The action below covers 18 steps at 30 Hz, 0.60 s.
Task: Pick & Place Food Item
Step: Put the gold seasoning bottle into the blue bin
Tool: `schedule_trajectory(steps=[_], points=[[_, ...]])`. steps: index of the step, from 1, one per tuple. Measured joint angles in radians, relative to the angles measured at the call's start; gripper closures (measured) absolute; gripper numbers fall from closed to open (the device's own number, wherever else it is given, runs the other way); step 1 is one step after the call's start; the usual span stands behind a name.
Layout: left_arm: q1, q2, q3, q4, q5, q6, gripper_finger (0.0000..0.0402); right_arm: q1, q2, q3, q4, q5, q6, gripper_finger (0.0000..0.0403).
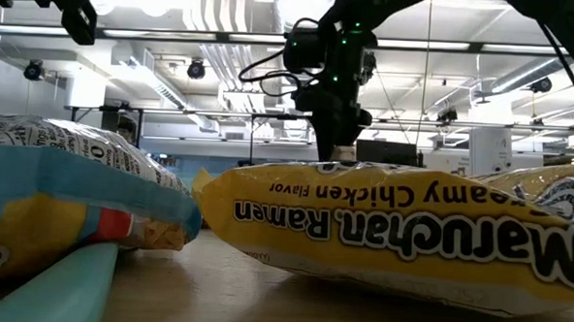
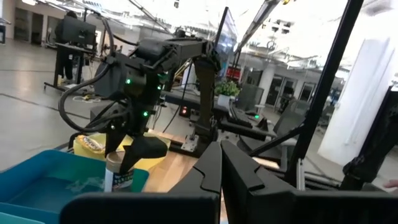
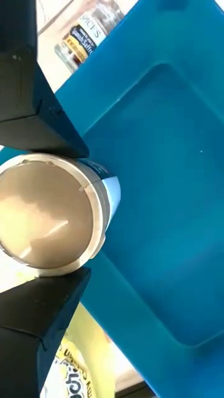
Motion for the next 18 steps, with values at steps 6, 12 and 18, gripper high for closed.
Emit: schedule_trajectory(steps=[6,12,18], points=[[0.000,0.059,0.018,0.000,0.000,0.020,0.0399,0.000,-0.001,-0.002,0.039,0.007,-0.001,0.0133],[0.001,0.076,0.023,-0.003,-0.003,0.029,0.0399,0.000,-0.003,-0.003,0.040,0.005,0.000,0.0133],[0.001,0.076,0.023,-0.003,-0.003,0.029,0.0399,0.001,0.008,-0.003,0.038,0.005,0.000,0.0133]])
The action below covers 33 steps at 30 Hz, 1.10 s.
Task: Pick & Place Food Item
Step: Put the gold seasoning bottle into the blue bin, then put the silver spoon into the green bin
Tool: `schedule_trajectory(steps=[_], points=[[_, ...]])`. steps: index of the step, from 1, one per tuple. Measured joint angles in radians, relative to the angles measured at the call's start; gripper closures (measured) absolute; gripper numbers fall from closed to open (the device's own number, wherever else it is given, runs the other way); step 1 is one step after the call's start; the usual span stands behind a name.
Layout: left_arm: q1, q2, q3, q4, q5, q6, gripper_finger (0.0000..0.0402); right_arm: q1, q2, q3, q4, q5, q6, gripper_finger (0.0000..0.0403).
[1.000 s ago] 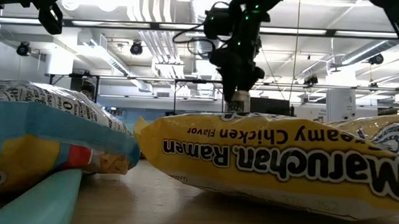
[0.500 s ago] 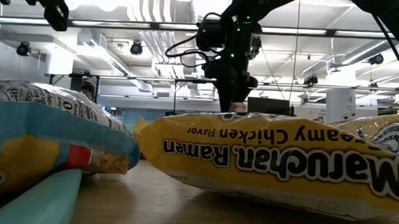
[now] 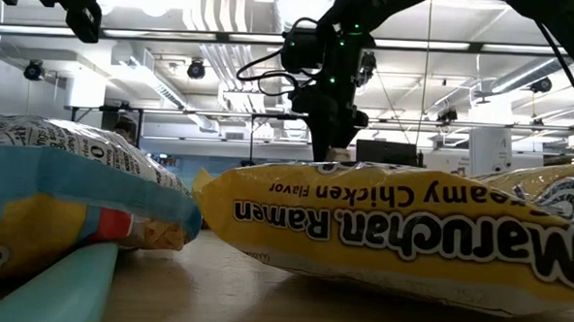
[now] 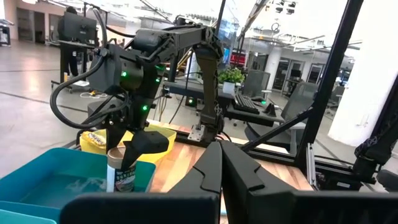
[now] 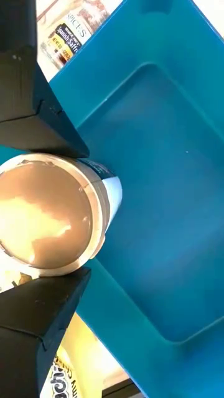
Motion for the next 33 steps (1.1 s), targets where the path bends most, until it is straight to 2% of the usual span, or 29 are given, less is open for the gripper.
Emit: schedule_trajectory(steps=[6,11,14,25,33], points=[[0.000,0.000,0.000,-0.001,0.000,0.000,0.0399,0.002,0.008,0.001,0.003,0.002,-0.007,0.0125],[0.000,0.000,0.000,-0.004,0.000,0.004,0.0399,0.007,0.014,-0.006,0.001,-0.011,-0.001,0.0040],[0.000,0.000,0.000,-0.005,0.000,0.004,0.0399,0.009,0.008,-0.004,0.003,-0.009,-0.001,0.0013],[0.000,0.000,-0.001,-0.005,0.000,0.007,0.0399,0.014,0.011,-0.004,-0.010,0.024,-0.004,0.0029],[0.000,0.000,-0.001,-0.005,0.000,0.005,0.0399,0.018,-0.089,-0.004,-0.077,0.058,0.013,0.0029]])
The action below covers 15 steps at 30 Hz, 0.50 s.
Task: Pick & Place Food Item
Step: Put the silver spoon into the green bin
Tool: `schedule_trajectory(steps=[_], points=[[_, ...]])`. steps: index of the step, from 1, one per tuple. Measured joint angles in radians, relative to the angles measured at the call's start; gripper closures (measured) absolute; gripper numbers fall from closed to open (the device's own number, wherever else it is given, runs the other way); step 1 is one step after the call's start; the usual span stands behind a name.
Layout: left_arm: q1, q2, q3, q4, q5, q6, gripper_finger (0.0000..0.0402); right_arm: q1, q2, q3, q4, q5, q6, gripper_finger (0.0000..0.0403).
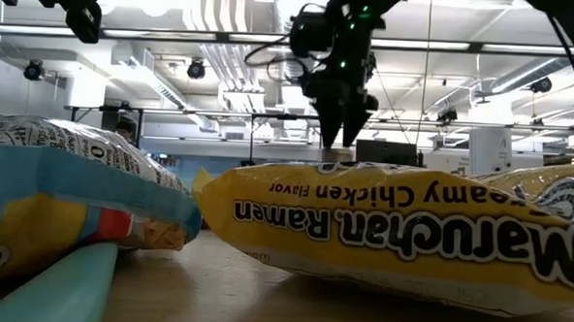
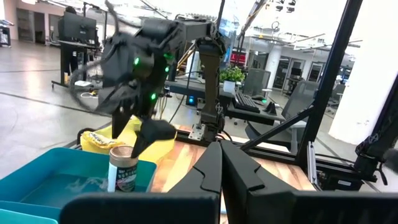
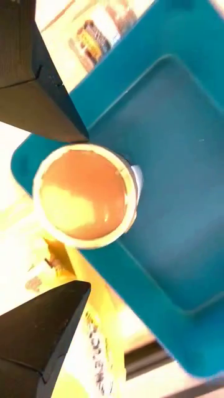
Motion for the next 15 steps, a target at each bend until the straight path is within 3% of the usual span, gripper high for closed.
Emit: schedule_trajectory(steps=[8,15], points=[[0.000,0.000,0.000,0.000,0.000,0.000,0.0399,0.047,-0.165,-0.018,-0.098,0.022,0.161,0.0028],[0.000,0.000,0.000,0.000,0.000,-0.001,0.0399,0.170,-0.269,-0.093,-0.261,0.017,0.460,0.0028]])
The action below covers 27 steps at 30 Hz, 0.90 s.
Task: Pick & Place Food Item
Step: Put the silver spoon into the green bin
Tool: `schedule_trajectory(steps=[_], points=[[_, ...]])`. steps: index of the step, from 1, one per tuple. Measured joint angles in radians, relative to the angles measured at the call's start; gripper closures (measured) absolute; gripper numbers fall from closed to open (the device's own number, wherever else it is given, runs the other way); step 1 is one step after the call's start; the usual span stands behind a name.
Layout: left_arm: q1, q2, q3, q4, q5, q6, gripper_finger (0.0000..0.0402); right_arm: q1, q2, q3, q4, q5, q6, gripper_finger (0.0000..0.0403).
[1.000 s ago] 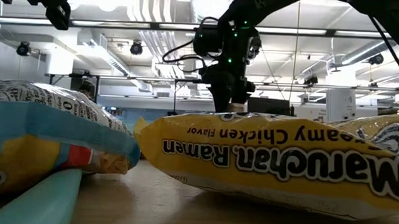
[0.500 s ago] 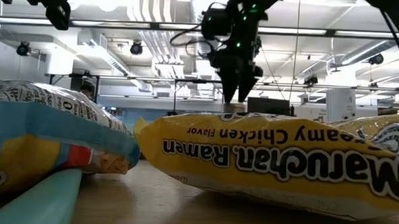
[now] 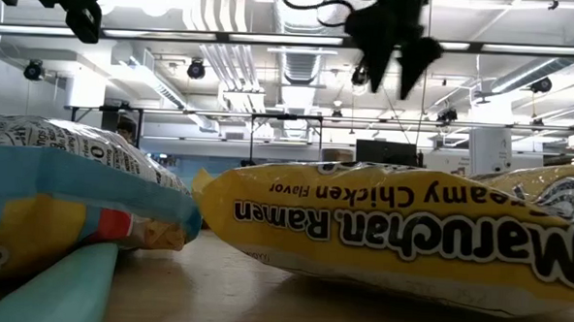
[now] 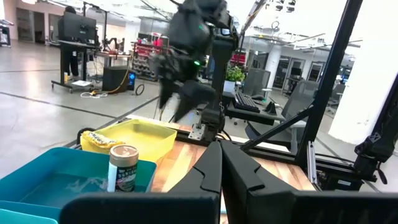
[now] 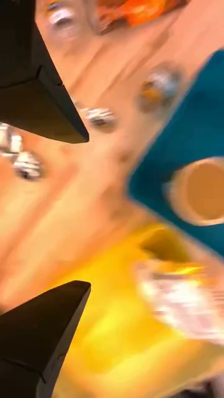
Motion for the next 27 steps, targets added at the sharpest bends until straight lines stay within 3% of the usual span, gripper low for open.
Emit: schedule_trajectory(steps=[15,20,27], points=[[0.000,0.000,0.000,-0.015,0.000,0.019,0.0399,0.421,-0.069,-0.296,-0.029,-0.001,0.565,0.0028],[0.000,0.000,0.000,-0.014,0.000,0.019,0.0399,0.506,-0.069,-0.398,0.067,-0.019,0.696,0.0028],[0.000,0.001,0.000,-0.011,0.000,0.019,0.0399,0.562,-0.069,-0.510,0.299,-0.031,0.740,0.0028]])
